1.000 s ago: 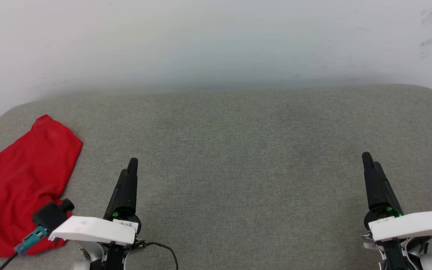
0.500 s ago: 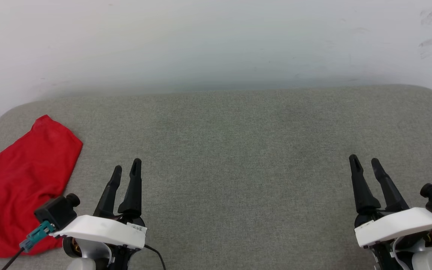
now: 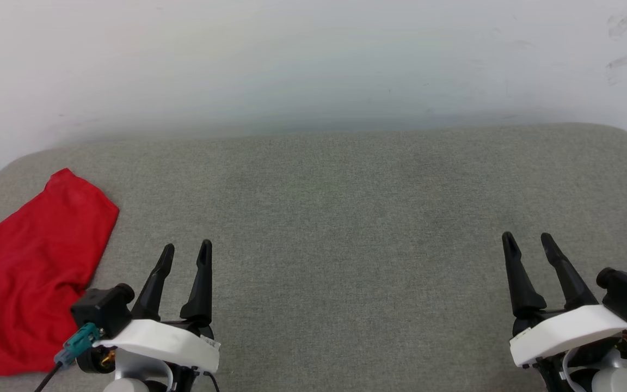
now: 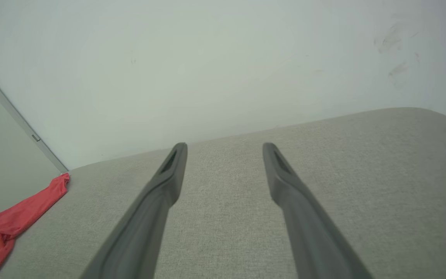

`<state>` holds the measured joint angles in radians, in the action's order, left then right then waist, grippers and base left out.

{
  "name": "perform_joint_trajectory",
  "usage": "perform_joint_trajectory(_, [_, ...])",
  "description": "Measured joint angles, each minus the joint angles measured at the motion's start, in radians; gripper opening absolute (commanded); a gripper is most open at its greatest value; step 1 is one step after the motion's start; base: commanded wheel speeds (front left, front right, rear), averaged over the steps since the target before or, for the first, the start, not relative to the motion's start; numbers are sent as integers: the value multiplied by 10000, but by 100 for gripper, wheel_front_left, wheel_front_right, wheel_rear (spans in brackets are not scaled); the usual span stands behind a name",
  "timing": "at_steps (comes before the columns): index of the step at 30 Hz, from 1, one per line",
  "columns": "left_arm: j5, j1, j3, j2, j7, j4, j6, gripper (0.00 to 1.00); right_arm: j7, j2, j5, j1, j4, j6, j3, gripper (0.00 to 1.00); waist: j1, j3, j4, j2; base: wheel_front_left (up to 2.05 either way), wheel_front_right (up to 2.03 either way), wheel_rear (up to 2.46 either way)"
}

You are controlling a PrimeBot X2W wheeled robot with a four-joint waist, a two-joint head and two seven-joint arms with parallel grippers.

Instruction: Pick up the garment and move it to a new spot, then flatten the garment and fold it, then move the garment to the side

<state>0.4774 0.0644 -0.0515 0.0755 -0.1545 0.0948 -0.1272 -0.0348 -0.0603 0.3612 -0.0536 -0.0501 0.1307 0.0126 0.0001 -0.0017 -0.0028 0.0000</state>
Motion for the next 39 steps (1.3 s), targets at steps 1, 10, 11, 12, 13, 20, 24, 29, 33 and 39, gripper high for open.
perform_joint_trajectory(1, [-138, -10, -19, 27, -35, 21, 36, 100, 0, 4, -132, 22, 17, 0, -2, 100, 0, -3, -3, 0, 0, 0, 0])
perform_joint_trajectory(10, [-1154, -89, -146, 134, -251, 203, 84, 100, 0, 31, -1099, 95, 119, 0, 35, 100, 0, -17, -11, 0, 0, 0, 0])
perform_joint_trajectory(11, [-1258, -90, -157, 140, -268, 211, 102, 100, 0, 31, -1193, 111, 136, 0, 44, 100, 0, -17, -9, 0, 0, 0, 0])
perform_joint_trajectory(12, [-1331, -92, -163, 142, -307, 221, 128, 100, -2, 33, -1283, 131, 146, 0, 58, 100, 0, -17, -6, 0, 0, 0, 0])
perform_joint_trajectory(13, [-1409, -94, -171, 148, -326, 230, 130, 100, 0, 36, -1392, 149, 150, 0, 61, 100, 0, -17, -4, 0, 0, 0, 0])
perform_joint_trajectory(20, [-1996, -153, -242, 165, -470, 305, 144, 100, 4, 59, -1956, 196, 228, 0, 105, 100, 0, -28, 11, 0, 0, 0, 0])
perform_joint_trajectory(24, [-2284, -156, -265, 157, -552, 307, 157, 100, 6, 69, -2224, 232, 278, 0, 130, 100, 0, -37, 16, 0, 0, 0, 0])
perform_joint_trajectory(29, [-2569, -158, -284, 123, -660, 316, 157, 100, 6, 77, -2353, 294, 318, 0, 176, 100, -1, -49, 18, 0, 0, 0, 0])
perform_joint_trajectory(33, [-2807, -162, -284, 104, -732, 337, 155, 100, -17, 79, -2328, 300, 318, 0, 199, 100, -1, -59, 13, 0, 0, 0, 0])
perform_joint_trajectory(39, [-3097, -169, -265, 42, -867, 449, 119, 100, -92, 81, -2638, 300, 320, 0, 178, 100, -1, -75, 10, 0, 0, 0, 0])
